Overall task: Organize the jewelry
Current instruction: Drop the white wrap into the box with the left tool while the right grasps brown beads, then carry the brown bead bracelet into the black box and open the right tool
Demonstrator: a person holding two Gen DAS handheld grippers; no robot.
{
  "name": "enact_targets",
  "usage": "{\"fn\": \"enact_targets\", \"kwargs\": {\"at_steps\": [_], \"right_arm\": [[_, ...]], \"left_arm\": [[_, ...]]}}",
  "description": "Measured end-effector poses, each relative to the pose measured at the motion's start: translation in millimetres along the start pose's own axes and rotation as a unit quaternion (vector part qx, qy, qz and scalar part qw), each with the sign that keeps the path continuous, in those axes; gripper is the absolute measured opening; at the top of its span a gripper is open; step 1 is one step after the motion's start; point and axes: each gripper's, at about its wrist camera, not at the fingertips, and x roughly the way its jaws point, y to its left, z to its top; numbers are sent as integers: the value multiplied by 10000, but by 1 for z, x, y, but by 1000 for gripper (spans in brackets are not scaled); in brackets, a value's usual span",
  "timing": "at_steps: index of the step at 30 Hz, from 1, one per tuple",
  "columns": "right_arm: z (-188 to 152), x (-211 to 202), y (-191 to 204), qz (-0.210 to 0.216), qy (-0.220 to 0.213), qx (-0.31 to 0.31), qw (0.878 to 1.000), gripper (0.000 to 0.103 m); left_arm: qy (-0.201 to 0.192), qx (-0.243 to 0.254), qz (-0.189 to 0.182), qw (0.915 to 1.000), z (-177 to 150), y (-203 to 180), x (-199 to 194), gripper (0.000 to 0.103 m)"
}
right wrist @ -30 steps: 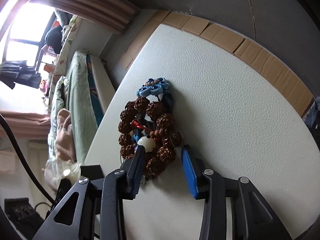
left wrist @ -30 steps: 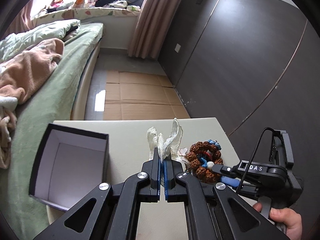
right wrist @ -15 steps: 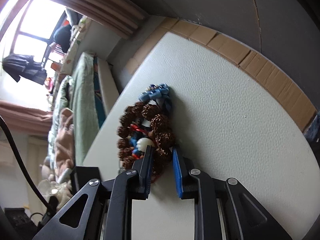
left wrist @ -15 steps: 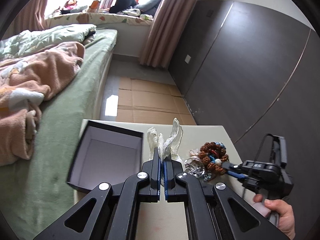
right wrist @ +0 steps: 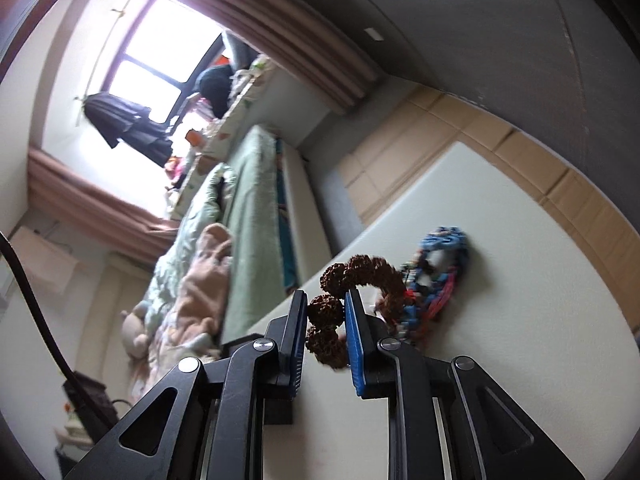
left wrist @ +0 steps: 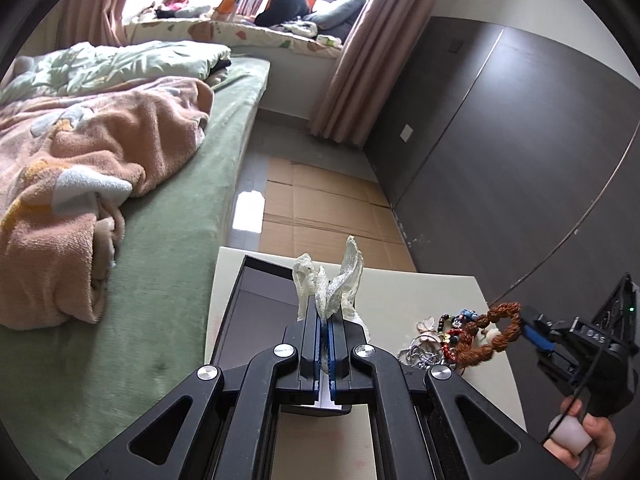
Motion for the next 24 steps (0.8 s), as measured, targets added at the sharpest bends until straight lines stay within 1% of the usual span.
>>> {"fn": "enact_targets", "kwargs": {"at_steps": [4,6,7,8,9,10,11,12,13,15,20,24], "right_arm": [[-4,-2,17,295,-37,-153,9994,20],[-6,-1,25,413,-26,-212,9989,20],[-7,0,30,511,-16,-250,9984,20],[-9,1,35,595,-3,-298,9978,20],[-11,3,42,687,21,-369,9970,20],[-14,4,45,763,44,-418,9962,20],[-16,5,50,847,76,-466,9953,20],[-20,8,57,950,124,-531,9940,20],[-23,11,61,1008,161,-578,9931,20],[-30,16,70,1115,242,-687,9911,20],[-49,34,96,1445,496,-878,9843,20],[-61,50,111,1584,677,-987,9801,20]], "left_arm": [[66,-44,-143,9999,1,2,4,2],[160,-72,-39,9998,3,2,7,4],[225,-134,-13,9997,4,3,9,5],[257,-204,-76,9994,5,5,10,10],[277,-256,-121,9992,5,6,10,16],[295,-319,-149,9989,5,8,11,40],[280,-388,-150,9987,5,10,9,67],[192,-456,-155,9987,6,12,5,76],[65,-510,-170,9985,6,14,-1,82],[-38,-540,-140,9984,8,17,-8,82],[-107,-611,-45,9981,11,29,-24,82],[-184,-739,-64,9971,13,38,-31,82]]}}
